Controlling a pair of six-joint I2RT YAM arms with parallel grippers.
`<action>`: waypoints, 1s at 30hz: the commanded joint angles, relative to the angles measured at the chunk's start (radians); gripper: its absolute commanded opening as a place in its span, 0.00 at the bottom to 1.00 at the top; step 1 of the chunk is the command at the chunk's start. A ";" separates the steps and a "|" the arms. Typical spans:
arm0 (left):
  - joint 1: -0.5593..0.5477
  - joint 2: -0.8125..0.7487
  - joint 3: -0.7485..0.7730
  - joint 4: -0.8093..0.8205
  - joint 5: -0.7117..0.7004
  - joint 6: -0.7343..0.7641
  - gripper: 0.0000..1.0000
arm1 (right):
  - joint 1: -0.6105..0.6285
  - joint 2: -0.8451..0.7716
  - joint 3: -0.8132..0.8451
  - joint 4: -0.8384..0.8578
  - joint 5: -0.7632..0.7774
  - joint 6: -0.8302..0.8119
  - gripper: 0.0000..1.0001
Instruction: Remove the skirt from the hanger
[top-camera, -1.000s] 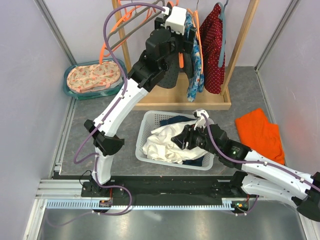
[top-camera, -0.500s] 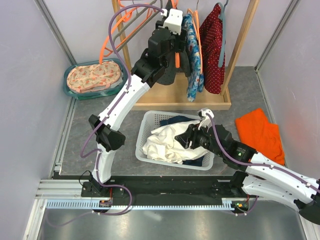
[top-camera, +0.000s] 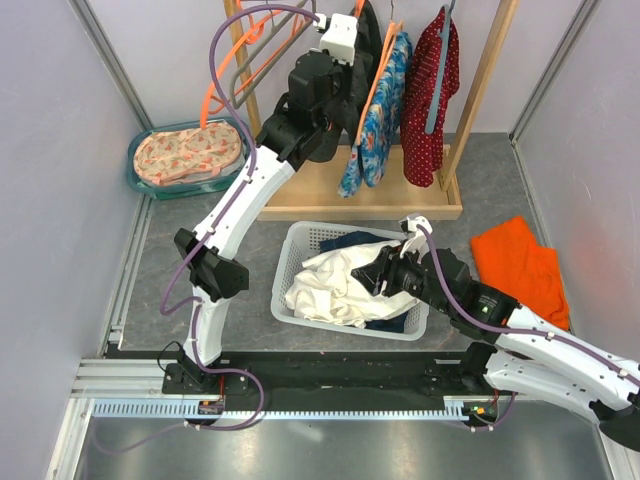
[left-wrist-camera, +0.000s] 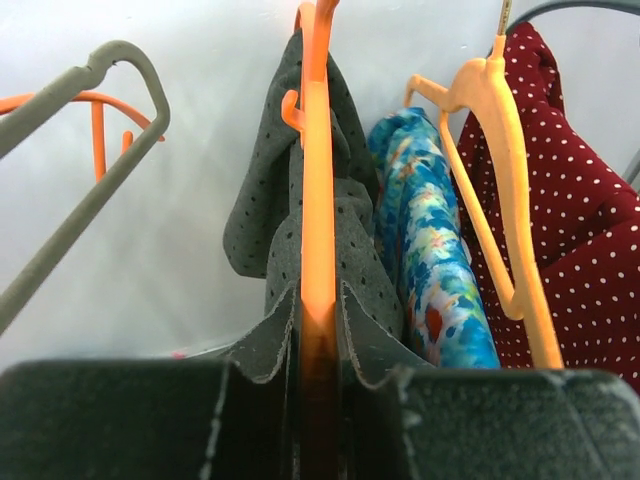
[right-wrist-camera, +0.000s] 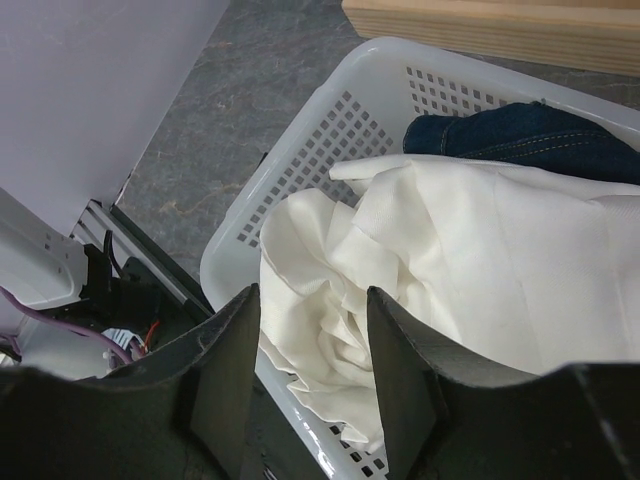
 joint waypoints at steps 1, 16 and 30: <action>0.025 -0.078 0.075 0.052 0.012 0.039 0.02 | 0.005 -0.026 0.010 0.010 0.026 -0.003 0.54; 0.008 -0.299 0.054 0.017 0.077 0.075 0.02 | 0.005 -0.020 0.004 0.036 0.000 0.003 0.54; -0.015 -0.545 -0.084 -0.144 0.116 0.017 0.02 | 0.003 0.004 0.239 -0.071 -0.011 -0.088 0.83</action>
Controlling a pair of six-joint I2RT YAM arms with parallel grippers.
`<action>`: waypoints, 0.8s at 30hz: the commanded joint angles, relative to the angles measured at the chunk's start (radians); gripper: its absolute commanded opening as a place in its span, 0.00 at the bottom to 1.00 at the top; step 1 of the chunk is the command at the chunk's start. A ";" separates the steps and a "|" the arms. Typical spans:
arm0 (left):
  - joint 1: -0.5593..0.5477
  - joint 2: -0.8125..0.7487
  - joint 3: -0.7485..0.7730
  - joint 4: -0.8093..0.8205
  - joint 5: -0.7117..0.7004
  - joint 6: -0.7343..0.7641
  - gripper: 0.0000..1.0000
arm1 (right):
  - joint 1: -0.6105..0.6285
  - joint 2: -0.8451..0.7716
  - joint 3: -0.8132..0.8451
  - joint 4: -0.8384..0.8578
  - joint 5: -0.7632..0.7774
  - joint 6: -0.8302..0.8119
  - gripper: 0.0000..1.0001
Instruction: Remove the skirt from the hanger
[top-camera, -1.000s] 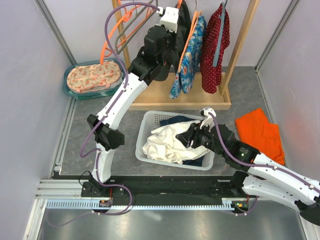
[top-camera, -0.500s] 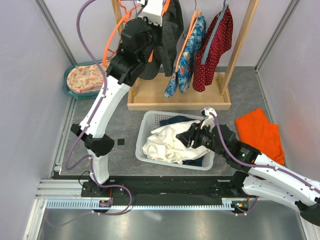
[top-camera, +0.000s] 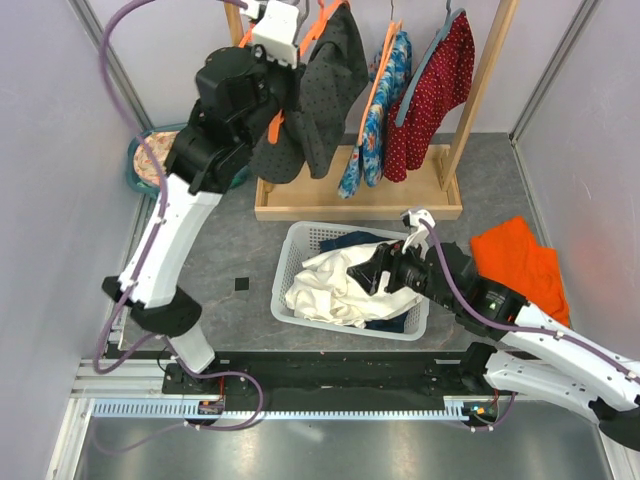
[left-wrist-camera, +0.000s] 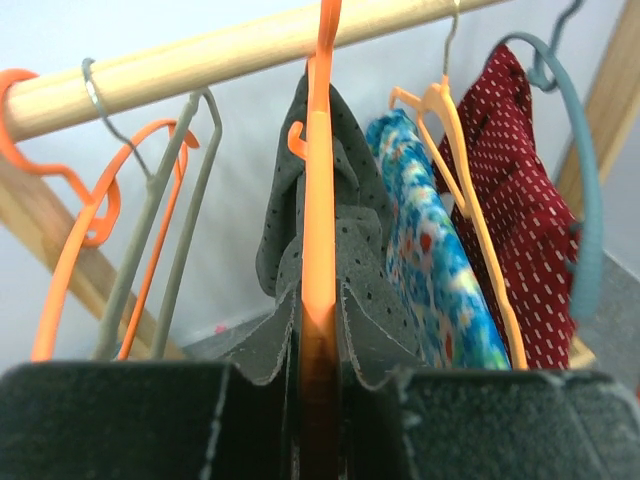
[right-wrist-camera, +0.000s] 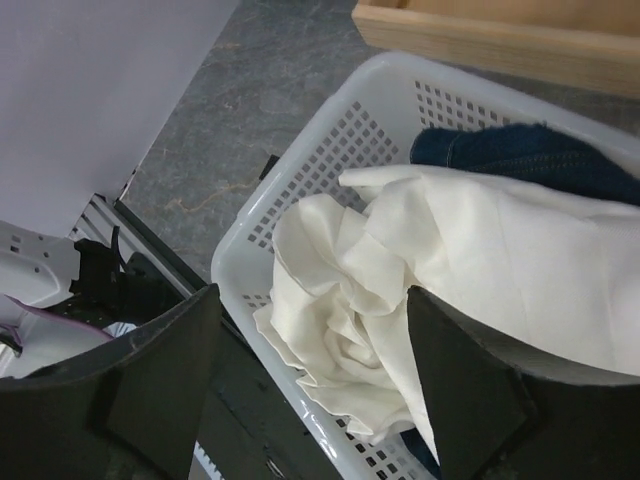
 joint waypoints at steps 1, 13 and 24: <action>-0.022 -0.215 -0.031 0.128 0.019 -0.027 0.02 | 0.005 0.026 0.244 -0.048 0.017 -0.096 0.87; -0.029 -0.439 -0.333 0.036 0.054 -0.071 0.02 | 0.092 0.365 0.787 -0.123 0.063 -0.444 0.98; -0.029 -0.482 -0.372 0.004 0.120 -0.076 0.02 | 0.295 0.670 1.036 -0.163 0.262 -0.708 0.98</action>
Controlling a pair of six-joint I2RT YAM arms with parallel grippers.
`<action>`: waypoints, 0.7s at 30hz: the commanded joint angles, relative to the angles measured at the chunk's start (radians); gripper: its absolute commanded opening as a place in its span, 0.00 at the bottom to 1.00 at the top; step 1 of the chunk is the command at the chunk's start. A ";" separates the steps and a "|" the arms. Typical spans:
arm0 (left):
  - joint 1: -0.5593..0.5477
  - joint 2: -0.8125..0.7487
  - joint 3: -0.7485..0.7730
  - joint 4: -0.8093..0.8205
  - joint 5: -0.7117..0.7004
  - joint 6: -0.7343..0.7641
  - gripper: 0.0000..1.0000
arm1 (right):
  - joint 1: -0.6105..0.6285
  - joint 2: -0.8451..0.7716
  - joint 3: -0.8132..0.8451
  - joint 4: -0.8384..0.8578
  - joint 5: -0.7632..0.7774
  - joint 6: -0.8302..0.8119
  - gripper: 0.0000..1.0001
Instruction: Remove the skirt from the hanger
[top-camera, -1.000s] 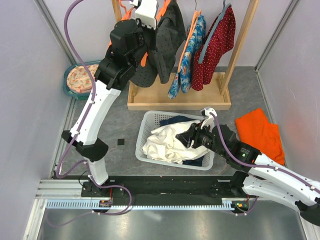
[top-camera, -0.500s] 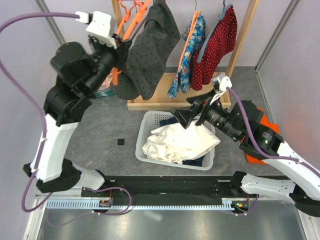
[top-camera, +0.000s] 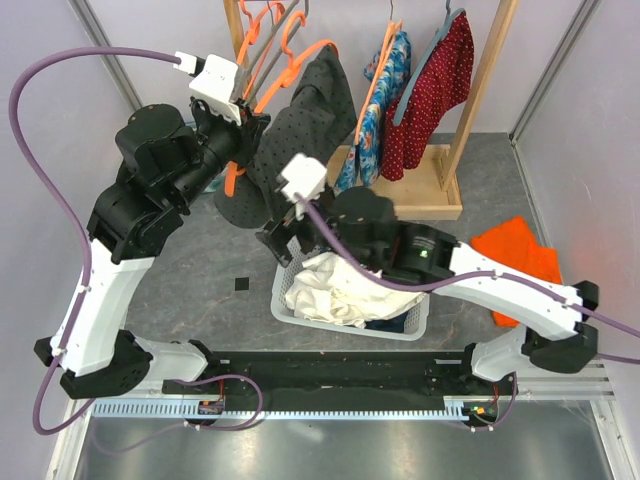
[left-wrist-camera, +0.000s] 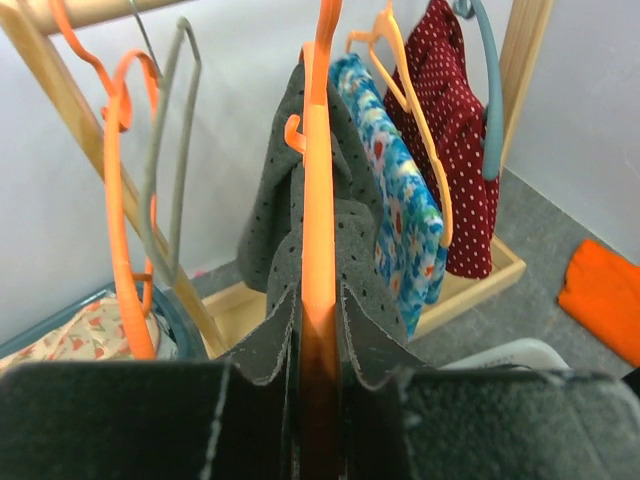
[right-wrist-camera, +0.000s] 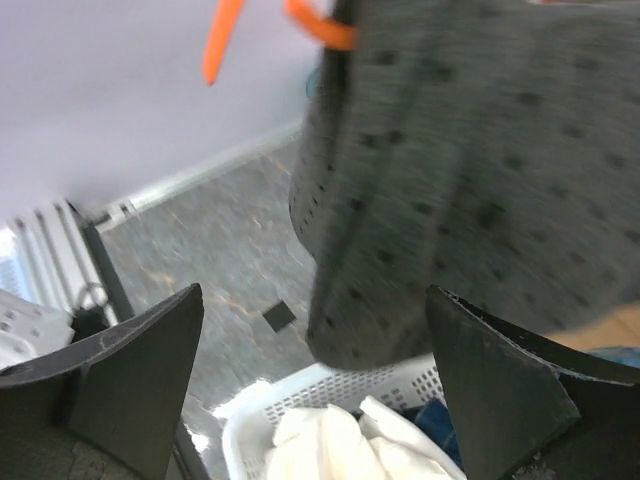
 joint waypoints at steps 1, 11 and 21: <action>-0.002 -0.034 0.024 0.102 0.045 -0.021 0.02 | 0.033 0.040 0.090 -0.024 0.126 -0.136 0.98; -0.002 -0.045 0.021 0.082 0.073 -0.047 0.02 | 0.033 0.097 0.091 0.015 0.322 -0.264 0.98; -0.003 -0.040 0.018 0.072 0.082 -0.053 0.02 | 0.033 0.169 0.093 0.128 0.418 -0.360 0.79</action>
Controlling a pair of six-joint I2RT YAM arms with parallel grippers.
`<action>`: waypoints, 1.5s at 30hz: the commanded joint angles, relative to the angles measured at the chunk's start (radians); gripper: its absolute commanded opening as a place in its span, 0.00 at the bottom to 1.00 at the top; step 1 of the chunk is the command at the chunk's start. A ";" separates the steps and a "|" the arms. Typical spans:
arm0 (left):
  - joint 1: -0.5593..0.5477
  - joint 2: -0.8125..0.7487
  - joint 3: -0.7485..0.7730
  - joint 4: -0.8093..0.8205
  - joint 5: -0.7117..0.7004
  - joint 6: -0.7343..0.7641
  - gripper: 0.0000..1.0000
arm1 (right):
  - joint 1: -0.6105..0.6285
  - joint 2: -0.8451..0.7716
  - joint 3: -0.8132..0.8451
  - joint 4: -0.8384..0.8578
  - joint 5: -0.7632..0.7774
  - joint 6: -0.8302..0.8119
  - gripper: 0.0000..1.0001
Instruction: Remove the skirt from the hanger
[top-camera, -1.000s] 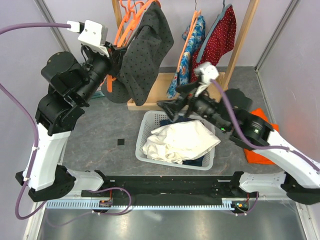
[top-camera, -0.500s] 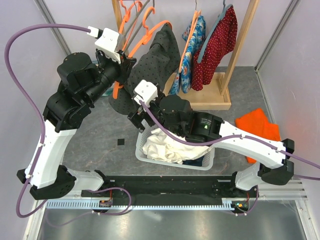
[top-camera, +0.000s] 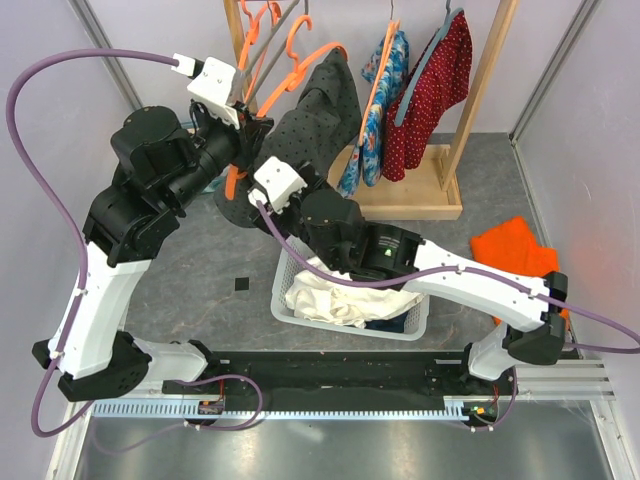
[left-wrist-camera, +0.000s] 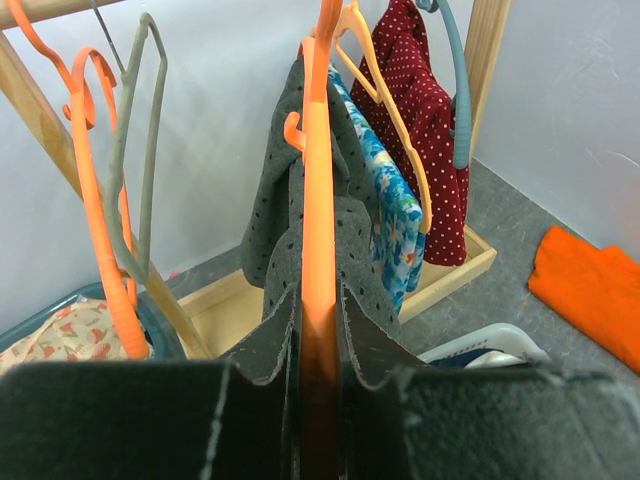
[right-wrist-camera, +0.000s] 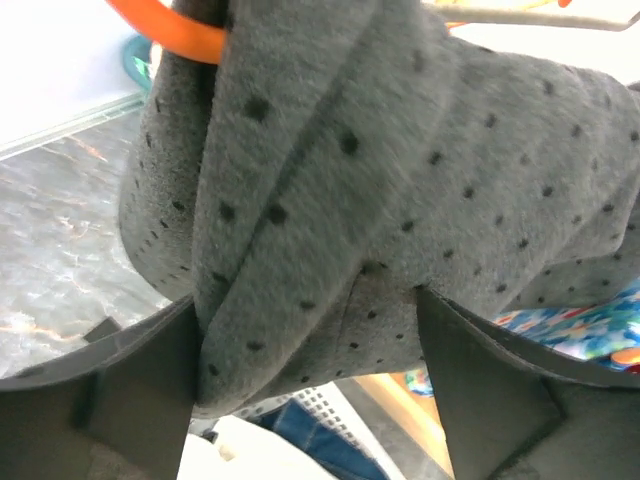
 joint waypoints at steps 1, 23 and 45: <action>-0.003 -0.029 0.014 0.090 0.014 -0.029 0.02 | -0.002 0.031 0.049 0.058 0.067 -0.066 0.52; -0.003 0.000 -0.029 0.096 -0.079 0.000 0.02 | 0.006 -0.683 0.216 -0.023 0.006 0.142 0.00; -0.003 0.053 -0.015 0.148 -0.134 0.041 0.02 | 0.004 -0.515 0.265 -0.193 -0.078 0.231 0.00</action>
